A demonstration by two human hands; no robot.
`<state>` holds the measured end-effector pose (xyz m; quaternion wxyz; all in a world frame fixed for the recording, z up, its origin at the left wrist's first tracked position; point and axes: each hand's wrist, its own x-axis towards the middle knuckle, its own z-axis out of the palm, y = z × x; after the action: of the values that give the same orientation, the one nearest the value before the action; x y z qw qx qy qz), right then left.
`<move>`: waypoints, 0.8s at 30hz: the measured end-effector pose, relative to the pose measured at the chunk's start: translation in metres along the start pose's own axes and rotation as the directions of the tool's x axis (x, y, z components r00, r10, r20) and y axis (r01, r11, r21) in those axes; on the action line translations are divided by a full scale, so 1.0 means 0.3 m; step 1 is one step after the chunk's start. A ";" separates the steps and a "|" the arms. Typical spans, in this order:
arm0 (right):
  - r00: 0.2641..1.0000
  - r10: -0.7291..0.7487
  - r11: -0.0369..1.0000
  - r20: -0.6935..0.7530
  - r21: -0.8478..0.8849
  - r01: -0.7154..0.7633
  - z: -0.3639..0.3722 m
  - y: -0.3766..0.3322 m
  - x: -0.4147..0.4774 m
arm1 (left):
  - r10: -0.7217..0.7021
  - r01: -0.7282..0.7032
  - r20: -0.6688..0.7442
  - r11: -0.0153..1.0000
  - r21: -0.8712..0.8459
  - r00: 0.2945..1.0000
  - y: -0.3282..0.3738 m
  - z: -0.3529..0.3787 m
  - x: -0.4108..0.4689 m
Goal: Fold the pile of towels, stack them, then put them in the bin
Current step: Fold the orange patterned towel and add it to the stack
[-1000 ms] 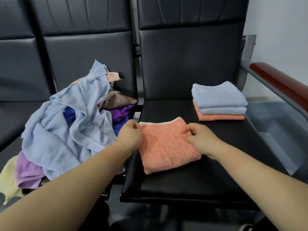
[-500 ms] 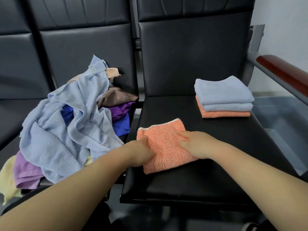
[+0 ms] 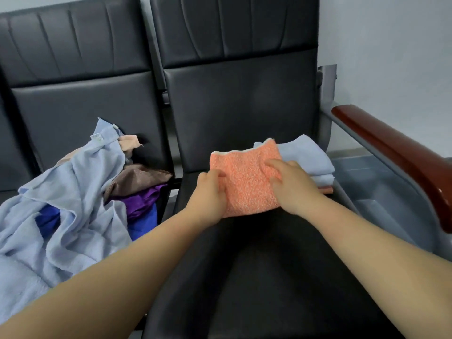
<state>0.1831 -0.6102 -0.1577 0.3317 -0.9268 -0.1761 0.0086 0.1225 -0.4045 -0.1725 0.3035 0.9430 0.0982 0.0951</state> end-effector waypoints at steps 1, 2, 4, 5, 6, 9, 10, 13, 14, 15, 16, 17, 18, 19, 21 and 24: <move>0.998 0.016 1.000 -0.062 0.000 -0.016 -0.044 0.033 0.052 | 0.038 -0.038 -0.012 0.999 -0.011 0.999 0.056 0.015 0.072; 0.992 0.027 1.000 -0.127 -0.003 -0.027 -0.078 0.065 0.102 | 0.060 -0.060 -0.013 0.998 -0.025 0.998 0.107 0.033 0.136; 0.972 0.042 0.999 -0.231 -0.002 -0.043 -0.137 0.137 0.203 | 0.091 -0.091 -0.016 0.995 -0.036 0.996 0.195 0.082 0.254; 0.962 0.060 0.998 -0.266 0.003 -0.061 -0.160 0.176 0.248 | 0.104 -0.105 -0.017 0.994 -0.036 0.994 0.230 0.115 0.309; 0.954 0.084 0.996 -0.289 0.006 -0.086 -0.175 0.217 0.287 | 0.115 -0.115 -0.015 0.993 -0.035 0.993 0.255 0.154 0.358; 0.937 0.192 0.979 -0.291 -0.012 -0.205 -0.161 0.347 0.369 | 0.086 -0.086 0.021 0.996 -0.011 0.996 0.268 0.289 0.466; 0.936 0.224 0.970 -0.272 -0.025 -0.240 -0.143 0.380 0.378 | 0.062 -0.061 0.045 0.998 -0.004 0.997 0.256 0.326 0.484; 0.927 0.297 0.954 -0.227 0.024 -0.300 -0.105 0.433 0.363 | 0.017 -0.015 0.090 1.000 -0.018 0.996 0.213 0.391 0.494; 0.920 0.319 0.948 -0.229 0.067 -0.312 -0.099 0.433 0.347 | 0.011 -0.008 0.101 0.999 -0.031 0.995 0.202 0.391 0.484; 0.911 0.339 0.941 -0.235 0.100 -0.325 -0.093 0.427 0.321 | 0.002 0.004 0.117 0.999 -0.050 0.993 0.192 0.381 0.464; 0.899 0.367 0.930 -0.239 0.121 -0.348 -0.083 0.418 0.289 | -0.007 0.017 0.134 0.997 -0.073 0.991 0.184 0.366 0.439; 0.880 0.411 0.911 -0.238 0.135 -0.389 -0.069 0.406 0.245 | -0.014 0.028 0.154 0.996 -0.089 0.988 0.173 0.349 0.403; 0.858 0.459 0.888 -0.232 0.146 -0.436 -0.048 0.396 0.209 | -0.012 0.027 0.175 0.996 -0.086 0.984 0.160 0.336 0.374; 0.837 0.504 0.864 -0.212 0.145 -0.483 -0.025 0.374 0.153 | -0.012 0.025 0.195 0.998 -0.065 0.981 0.140 0.313 0.316; 0.807 0.565 0.825 -0.171 0.093 -0.558 0.028 0.341 0.072 | -0.022 0.017 0.222 1.000 0.026 0.975 0.089 0.280 0.226; 0.832 0.547 0.830 -0.093 -0.072 -0.554 0.102 0.226 -0.034 | -0.069 0.037 0.247 0.991 0.132 0.967 -0.025 0.189 0.077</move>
<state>0.1912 -0.6435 -0.2245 0.2760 -0.9528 0.1095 0.0635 0.1574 -0.4242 -0.2194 0.2557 0.9617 0.0901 -0.0395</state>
